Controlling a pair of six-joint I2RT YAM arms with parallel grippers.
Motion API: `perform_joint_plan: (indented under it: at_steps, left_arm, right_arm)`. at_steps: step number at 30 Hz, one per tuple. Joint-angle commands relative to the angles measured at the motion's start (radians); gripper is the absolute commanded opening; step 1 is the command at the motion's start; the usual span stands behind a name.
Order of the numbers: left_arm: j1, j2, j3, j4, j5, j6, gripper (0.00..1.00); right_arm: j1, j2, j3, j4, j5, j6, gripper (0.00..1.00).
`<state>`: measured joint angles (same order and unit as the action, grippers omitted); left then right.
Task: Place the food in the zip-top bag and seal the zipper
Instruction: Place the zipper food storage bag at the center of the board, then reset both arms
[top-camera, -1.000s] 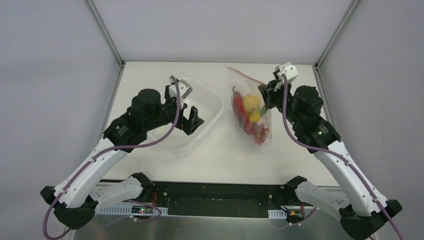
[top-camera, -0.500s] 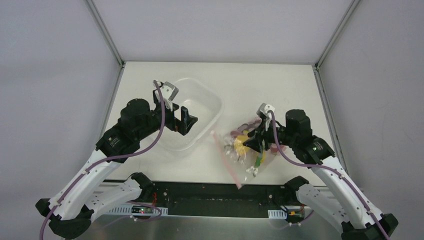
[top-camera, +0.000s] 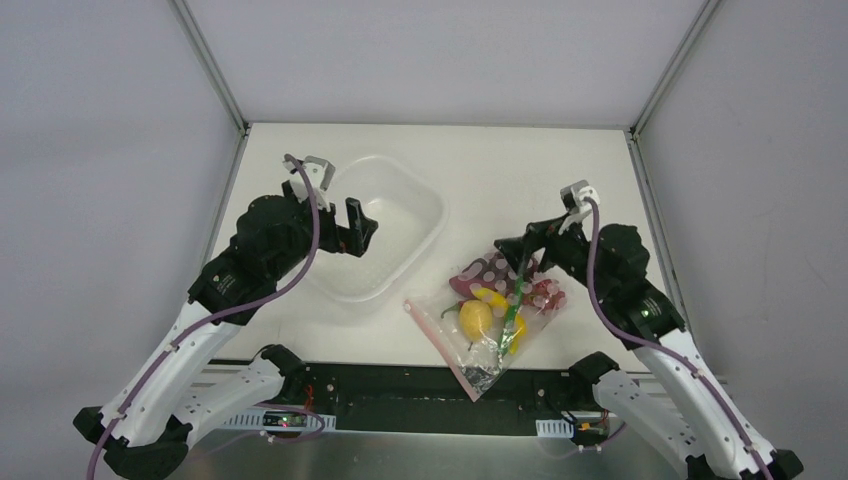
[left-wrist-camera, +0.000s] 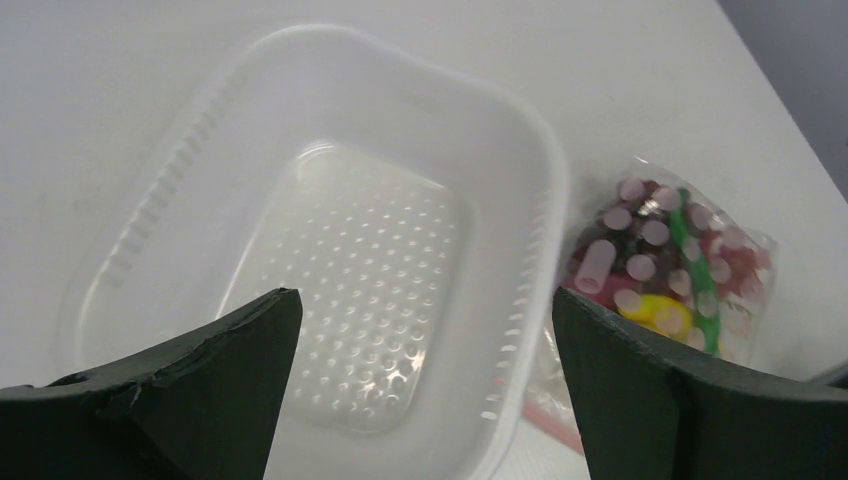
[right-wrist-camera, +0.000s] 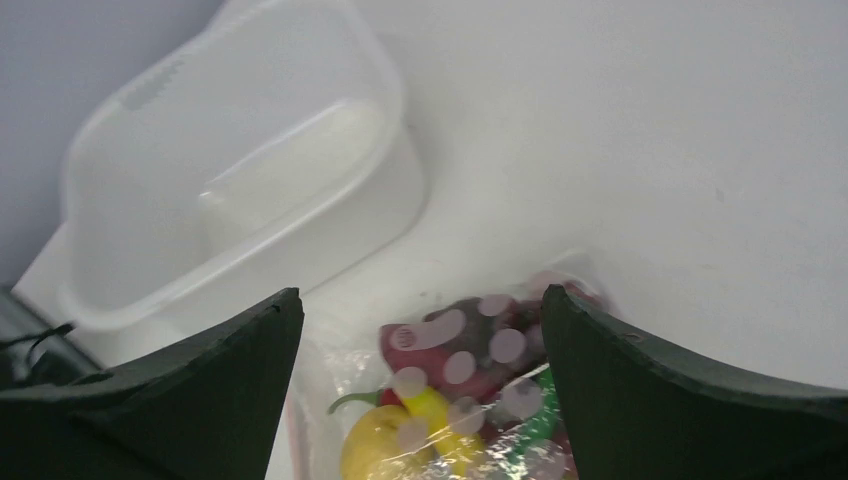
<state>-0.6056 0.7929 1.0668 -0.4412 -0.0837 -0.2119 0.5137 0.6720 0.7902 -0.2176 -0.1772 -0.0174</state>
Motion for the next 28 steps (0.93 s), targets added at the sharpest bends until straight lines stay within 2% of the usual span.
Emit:
perform_joint_plan:
  at_steps: [1, 5, 8, 10, 13, 19, 28]
  left_arm:
    - [0.118, -0.057, -0.031, -0.083, -0.169, -0.128, 0.99]
    - [0.314, -0.099, -0.063, -0.155, -0.21, -0.223, 0.99]
    - [0.416, -0.109, -0.049, -0.24, -0.262, -0.237, 0.99]
    - [0.418, -0.105, -0.013, -0.332, -0.35, -0.247, 0.99]
    - [0.418, -0.113, -0.01, -0.391, -0.421, -0.261, 0.99]
    - [0.418, -0.171, -0.072, -0.316, -0.396, -0.284, 0.99]
    - [0.418, -0.167, -0.064, -0.278, -0.399, -0.279, 0.99]
  right_arm:
    - [-0.026, 0.088, 0.053, -0.037, 0.448, 0.161, 0.94]
    - [-0.134, 0.149, 0.051, -0.062, 0.414, 0.264, 0.98]
    - [-0.296, 0.188, 0.041, -0.049, 0.241, 0.34, 1.0]
    - [-0.382, 0.198, 0.042, -0.031, 0.11, 0.379, 1.0]
    - [-0.407, 0.178, 0.019, 0.011, 0.114, 0.382, 1.0]
    - [-0.407, 0.075, -0.035, 0.086, 0.126, 0.347, 0.99]
    - [-0.407, 0.022, -0.04, 0.074, 0.147, 0.312, 0.99]
